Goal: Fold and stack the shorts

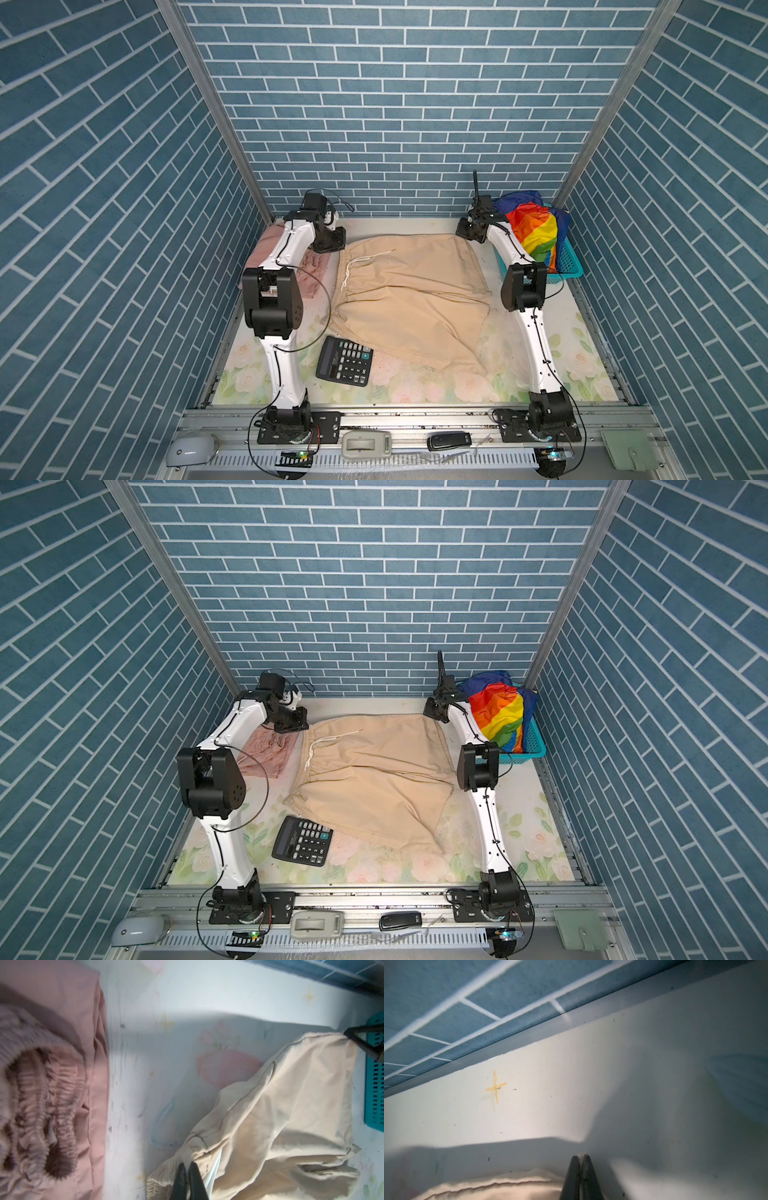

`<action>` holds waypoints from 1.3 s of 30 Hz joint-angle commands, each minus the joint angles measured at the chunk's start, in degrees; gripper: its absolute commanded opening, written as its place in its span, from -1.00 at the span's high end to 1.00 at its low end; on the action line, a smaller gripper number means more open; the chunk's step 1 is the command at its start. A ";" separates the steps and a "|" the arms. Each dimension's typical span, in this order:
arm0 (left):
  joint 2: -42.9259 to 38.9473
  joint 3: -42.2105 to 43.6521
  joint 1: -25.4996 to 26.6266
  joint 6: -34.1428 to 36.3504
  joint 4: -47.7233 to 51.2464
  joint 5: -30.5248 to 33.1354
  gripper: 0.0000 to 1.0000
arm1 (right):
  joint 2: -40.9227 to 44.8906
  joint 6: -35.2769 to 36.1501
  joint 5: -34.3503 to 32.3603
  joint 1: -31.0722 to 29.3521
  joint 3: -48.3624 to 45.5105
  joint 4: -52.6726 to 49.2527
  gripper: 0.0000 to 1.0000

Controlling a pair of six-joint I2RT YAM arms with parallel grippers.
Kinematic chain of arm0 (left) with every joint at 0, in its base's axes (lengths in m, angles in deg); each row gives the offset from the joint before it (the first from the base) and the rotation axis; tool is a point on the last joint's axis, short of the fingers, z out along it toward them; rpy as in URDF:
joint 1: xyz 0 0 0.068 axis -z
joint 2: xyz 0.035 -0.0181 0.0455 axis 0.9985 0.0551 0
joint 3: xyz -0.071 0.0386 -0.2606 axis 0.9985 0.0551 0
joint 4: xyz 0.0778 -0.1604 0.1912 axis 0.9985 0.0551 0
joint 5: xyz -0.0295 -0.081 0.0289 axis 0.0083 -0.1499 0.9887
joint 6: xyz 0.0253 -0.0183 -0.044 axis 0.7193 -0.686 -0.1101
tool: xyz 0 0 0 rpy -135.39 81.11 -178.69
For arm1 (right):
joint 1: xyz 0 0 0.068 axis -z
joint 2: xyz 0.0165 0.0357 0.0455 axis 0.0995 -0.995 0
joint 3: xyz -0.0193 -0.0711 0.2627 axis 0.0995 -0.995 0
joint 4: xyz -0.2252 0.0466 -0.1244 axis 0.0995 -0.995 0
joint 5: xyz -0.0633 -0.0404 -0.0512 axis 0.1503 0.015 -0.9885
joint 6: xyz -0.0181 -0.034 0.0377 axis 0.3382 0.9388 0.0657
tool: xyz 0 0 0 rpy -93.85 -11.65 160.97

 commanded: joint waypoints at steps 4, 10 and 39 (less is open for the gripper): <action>8.24 -18.03 -0.17 -3.50 0.16 -1.36 1.00 | 9.97 -3.44 3.70 5.45 4.40 5.91 1.00; 16.95 -33.83 -0.83 -5.15 1.74 -2.42 1.00 | 13.38 -6.32 9.53 8.73 7.02 12.67 1.00; 11.44 -11.75 -8.90 -4.96 -14.44 -16.33 0.85 | 81.13 -4.71 8.58 -15.14 -94.56 24.82 1.00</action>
